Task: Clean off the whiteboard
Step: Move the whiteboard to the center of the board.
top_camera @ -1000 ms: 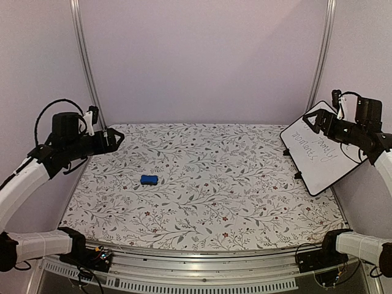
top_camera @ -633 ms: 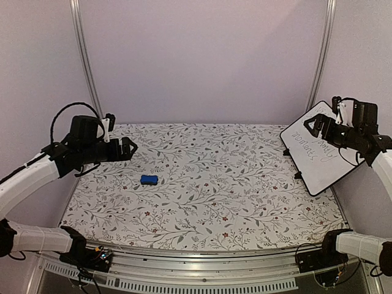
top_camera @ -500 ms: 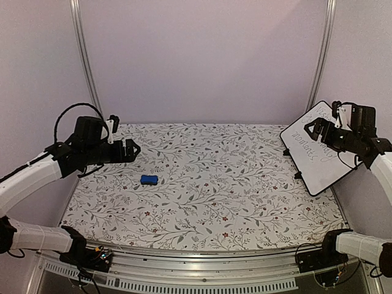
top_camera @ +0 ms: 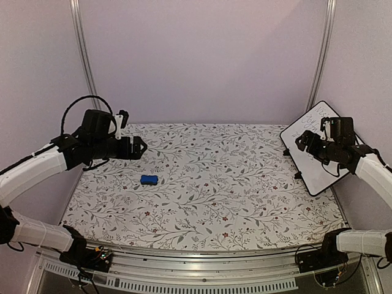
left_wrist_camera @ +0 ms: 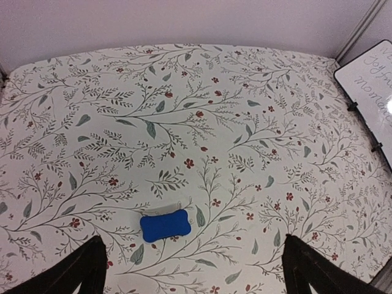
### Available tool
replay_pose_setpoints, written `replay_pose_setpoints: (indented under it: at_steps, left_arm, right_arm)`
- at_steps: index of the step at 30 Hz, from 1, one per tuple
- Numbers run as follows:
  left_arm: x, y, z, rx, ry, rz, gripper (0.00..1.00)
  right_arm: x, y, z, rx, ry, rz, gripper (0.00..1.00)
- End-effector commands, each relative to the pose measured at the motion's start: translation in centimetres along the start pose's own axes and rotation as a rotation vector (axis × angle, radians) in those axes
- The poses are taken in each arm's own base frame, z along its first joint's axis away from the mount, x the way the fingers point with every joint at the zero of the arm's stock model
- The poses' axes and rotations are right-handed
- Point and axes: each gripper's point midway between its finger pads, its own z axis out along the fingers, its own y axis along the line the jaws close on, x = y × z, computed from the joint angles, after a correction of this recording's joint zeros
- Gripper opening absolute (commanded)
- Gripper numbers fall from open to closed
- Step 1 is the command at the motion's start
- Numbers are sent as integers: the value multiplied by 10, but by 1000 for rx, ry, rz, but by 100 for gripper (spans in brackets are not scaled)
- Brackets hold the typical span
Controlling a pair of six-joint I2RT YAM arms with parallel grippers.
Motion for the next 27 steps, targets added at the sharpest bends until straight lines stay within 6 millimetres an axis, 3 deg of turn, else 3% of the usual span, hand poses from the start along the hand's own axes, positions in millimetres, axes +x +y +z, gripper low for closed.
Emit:
replay_pose_setpoints:
  at_steps: [1, 9, 15, 27]
  left_arm:
    - [5, 0, 1, -17, 21, 69, 100]
    - [28, -1, 16, 15, 68, 85, 100]
    - [24, -3, 11, 28, 50, 86, 100]
    - [17, -6, 4, 47, 12, 84, 100]
  right_arm:
    - [-9, -3, 17, 60, -65, 33, 94]
    - [-5, -2, 55, 115, -66, 80, 89]
    - [-12, 6, 80, 199, -104, 78, 89]
    - [-2, -2, 148, 371, -100, 176, 89]
